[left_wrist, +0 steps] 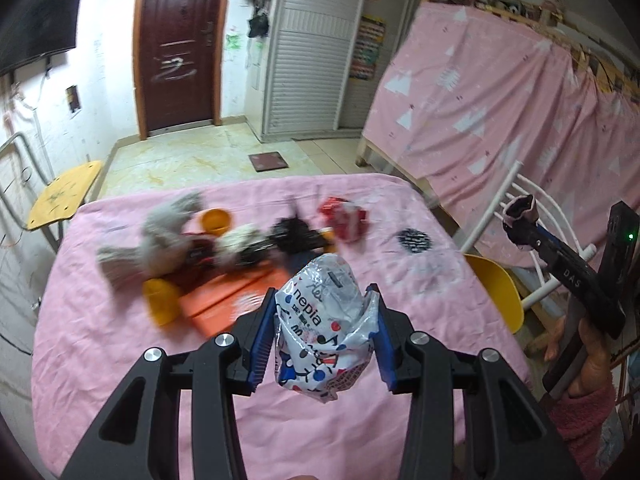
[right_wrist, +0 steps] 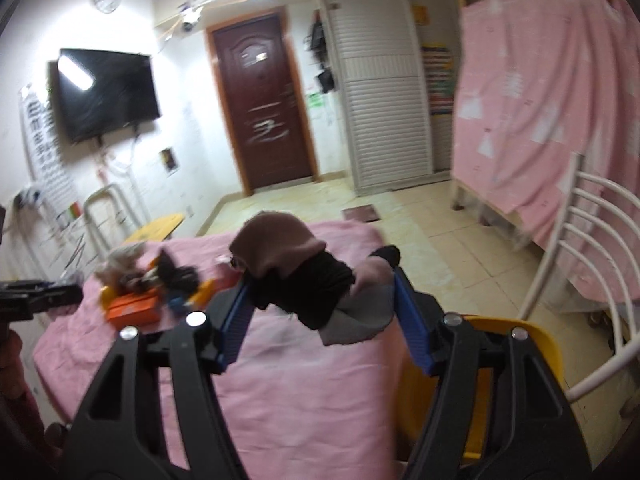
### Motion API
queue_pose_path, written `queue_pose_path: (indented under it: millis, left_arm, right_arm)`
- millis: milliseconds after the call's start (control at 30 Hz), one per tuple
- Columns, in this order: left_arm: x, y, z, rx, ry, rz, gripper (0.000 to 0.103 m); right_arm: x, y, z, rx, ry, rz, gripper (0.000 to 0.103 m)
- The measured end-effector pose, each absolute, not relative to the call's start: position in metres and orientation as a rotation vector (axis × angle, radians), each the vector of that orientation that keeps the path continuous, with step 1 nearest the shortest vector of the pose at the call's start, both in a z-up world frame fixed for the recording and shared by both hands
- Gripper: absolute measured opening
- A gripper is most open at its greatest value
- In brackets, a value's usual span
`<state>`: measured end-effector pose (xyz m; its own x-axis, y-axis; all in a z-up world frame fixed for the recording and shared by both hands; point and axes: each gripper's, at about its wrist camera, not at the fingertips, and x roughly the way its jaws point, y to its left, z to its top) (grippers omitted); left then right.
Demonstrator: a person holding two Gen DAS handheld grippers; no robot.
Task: Collect trash
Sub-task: 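Carry the plastic bag and cloth to the yellow bin and release both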
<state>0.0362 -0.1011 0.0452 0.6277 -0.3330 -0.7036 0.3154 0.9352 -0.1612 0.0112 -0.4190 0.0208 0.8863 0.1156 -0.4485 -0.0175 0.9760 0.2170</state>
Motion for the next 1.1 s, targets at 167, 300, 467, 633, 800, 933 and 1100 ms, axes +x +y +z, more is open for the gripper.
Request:
queue_pose_path:
  millis: [167, 300, 467, 633, 800, 933, 1100]
  left_arm:
    - [0.05, -0.172, 0.051, 0.027, 0.843, -0.443, 0.037]
    - [0.063, -0.24, 0.065, 0.033, 0.873, -0.592, 0.037]
    - [0.08, -0.321, 0.07, 0.049, 0.911, -0.689, 0.037]
    - [0.093, -0.382, 0.054, 0.099, 0.947, -0.698, 0.037]
    - [0.104, -0.416, 0.039, 0.109, 0.992, -0.713, 0.037]
    - [0.111, -0.432, 0.03, 0.096, 1.006, -0.721, 0.037]
    - [0.112, -0.443, 0.023, 0.075, 1.034, -0.744, 0.055]
  right_arm:
    - [0.021, -0.474, 0.004, 0.259, 0.492, -0.001, 0.065]
    - [0.027, -0.517, -0.016, 0.342, 0.531, -0.041, 0.067]
    - [0.029, -0.543, -0.033, 0.384, 0.567, -0.092, 0.07]
    - [0.026, -0.564, -0.044, 0.44, 0.573, -0.129, 0.077]
    - [0.016, -0.578, -0.042, 0.477, 0.544, -0.154, 0.078]
    - [0.006, -0.588, -0.036, 0.499, 0.51, -0.184, 0.083]
    - [-0.005, -0.605, -0.037, 0.555, 0.482, -0.213, 0.084]
